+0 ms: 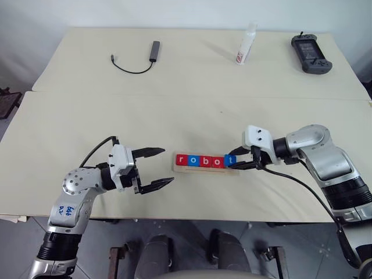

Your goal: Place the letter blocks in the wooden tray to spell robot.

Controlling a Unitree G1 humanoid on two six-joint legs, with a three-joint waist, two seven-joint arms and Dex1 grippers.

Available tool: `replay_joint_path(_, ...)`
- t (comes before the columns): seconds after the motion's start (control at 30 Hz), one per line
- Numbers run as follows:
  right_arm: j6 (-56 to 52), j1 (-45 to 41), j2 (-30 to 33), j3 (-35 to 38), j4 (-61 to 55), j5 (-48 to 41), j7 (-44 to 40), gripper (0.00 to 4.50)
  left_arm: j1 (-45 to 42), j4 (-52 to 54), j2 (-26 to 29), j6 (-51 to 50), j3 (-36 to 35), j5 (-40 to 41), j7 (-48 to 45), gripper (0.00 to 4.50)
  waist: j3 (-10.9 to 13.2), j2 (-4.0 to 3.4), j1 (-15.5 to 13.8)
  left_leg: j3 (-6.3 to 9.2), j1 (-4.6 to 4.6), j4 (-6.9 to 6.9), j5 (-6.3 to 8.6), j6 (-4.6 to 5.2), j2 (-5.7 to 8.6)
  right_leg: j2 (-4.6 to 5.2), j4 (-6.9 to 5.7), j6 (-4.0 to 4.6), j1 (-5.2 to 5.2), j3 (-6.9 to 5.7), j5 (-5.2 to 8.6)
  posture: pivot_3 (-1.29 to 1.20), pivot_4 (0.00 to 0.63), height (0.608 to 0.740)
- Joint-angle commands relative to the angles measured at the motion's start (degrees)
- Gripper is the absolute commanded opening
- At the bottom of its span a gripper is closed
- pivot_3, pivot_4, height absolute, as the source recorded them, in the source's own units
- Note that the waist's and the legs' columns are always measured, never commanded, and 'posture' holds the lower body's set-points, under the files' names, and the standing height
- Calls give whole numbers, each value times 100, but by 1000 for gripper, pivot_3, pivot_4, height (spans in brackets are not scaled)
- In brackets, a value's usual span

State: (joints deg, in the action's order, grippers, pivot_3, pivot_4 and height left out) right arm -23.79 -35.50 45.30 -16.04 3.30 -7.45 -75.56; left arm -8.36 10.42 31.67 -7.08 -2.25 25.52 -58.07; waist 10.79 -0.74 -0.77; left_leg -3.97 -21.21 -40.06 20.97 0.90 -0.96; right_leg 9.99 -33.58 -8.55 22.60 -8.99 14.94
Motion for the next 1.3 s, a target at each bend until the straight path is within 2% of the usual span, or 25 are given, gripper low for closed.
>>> replay_joint_path(0.03, -49, -113, 58, 69, -178, -38, -56, 3476, 34, 195, 7, 72, -114, 84, 54, 4500, 0, 0, -1, 0, 0, 0, 0, 0, 0, 0, 0, 0, 0, 0, 0, 0, 150, 740)
replay_joint_path(0.13, -42, -140, 95, 169, -197, -61, -50, 4479, 33, 194, 6, 83, -106, 86, 72, 4500, 0, 0, -1, 0, 0, 0, 0, 0, 0, 0, 0, 0, 0, 0, 0, 0, 150, 740)
replay_joint_path(0.37, -130, 28, 403, 740, -196, -366, -67, 4479, 28, 162, 22, 109, -111, 89, 68, 4500, 0, 0, -27, 1, -1, 0, 0, 0, 0, 0, 1, 0, 0, 0, 0, 0, 150, 740)
replay_joint_path(0.47, -8, 89, 388, 772, -52, -269, 147, 3585, 15, 139, 10, 113, -86, 85, 56, 4500, 0, 1, -32, 0, 0, 0, 0, 0, 0, 0, 1, 0, 0, 0, 0, 0, 150, 740)
replay_joint_path(0.8, 49, 273, 218, 392, -163, -59, 337, 162, -48, 104, 9, 102, -67, 69, 54, 4500, 0, 1, -23, -2, 1, 0, 0, 0, -1, 0, 0, 0, 0, 0, 0, 0, 150, 740)
replay_joint_path(1.3, -79, 283, 248, 307, -557, -99, 232, 162, 39, 143, 8, 135, -107, 61, 103, 4500, 0, 1, -28, -1, 0, 0, 0, 0, 0, 0, 0, 0, 0, 0, 0, 0, 150, 740)
